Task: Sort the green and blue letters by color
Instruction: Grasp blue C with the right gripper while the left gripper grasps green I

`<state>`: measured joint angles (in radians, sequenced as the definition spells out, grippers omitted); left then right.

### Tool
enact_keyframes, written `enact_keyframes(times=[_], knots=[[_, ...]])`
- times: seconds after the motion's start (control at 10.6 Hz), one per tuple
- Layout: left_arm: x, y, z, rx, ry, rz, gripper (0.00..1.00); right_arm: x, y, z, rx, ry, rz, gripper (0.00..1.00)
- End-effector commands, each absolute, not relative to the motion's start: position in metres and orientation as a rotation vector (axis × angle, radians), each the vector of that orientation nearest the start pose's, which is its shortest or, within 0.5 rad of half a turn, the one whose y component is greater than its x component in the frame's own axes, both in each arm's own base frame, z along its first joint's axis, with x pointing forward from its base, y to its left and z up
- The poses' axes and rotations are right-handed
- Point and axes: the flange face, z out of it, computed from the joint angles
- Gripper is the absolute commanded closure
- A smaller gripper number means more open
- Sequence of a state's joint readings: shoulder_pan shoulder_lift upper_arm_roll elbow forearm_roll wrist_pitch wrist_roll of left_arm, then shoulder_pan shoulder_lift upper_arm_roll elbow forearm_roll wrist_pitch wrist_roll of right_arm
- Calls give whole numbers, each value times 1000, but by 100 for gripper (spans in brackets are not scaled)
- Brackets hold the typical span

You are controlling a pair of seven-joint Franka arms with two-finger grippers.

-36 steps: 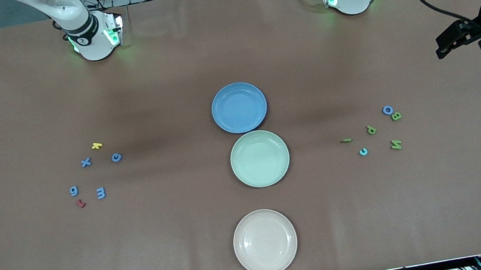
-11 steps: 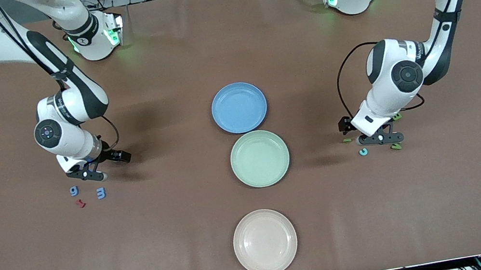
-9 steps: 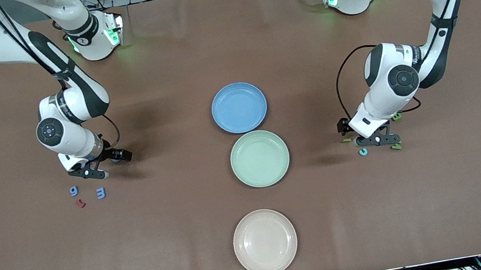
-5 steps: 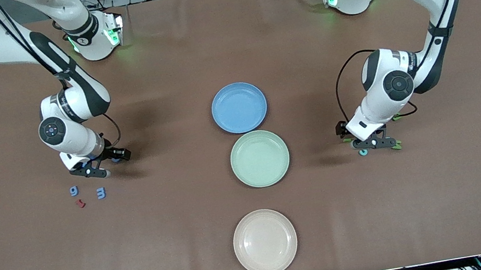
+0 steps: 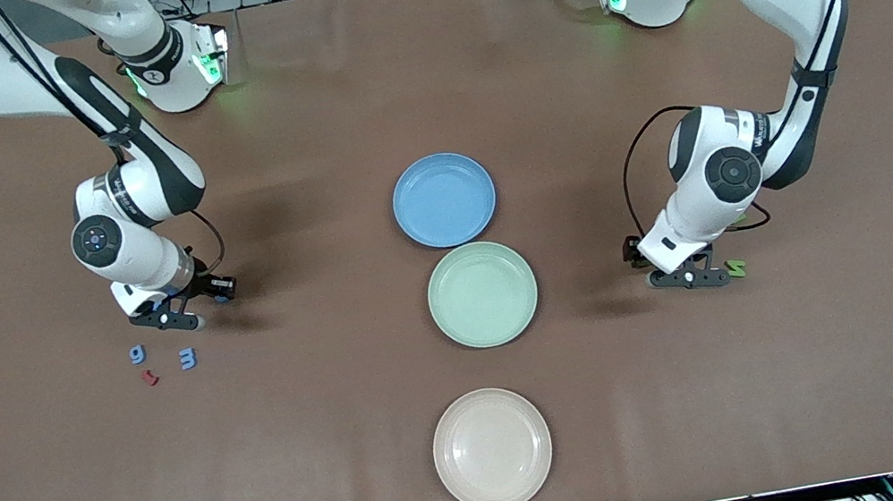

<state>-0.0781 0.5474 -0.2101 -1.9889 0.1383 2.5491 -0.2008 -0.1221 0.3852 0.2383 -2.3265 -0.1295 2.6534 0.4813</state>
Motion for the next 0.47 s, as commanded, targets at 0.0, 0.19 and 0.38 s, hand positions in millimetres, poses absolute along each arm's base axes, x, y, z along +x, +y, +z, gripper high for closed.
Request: enact_keyframes(times=[0.0, 0.19, 0.38], knots=[[594, -177, 189, -3153, 286, -54, 29, 511, 61, 193, -3111, 450, 47, 87], [593, -177, 189, -3157, 248, -51, 29, 518, 64, 221, -3130, 481, 82, 88], [590, -179, 186, -3159, 210, -34, 29, 516, 84, 230, -3141, 427, 75, 90]])
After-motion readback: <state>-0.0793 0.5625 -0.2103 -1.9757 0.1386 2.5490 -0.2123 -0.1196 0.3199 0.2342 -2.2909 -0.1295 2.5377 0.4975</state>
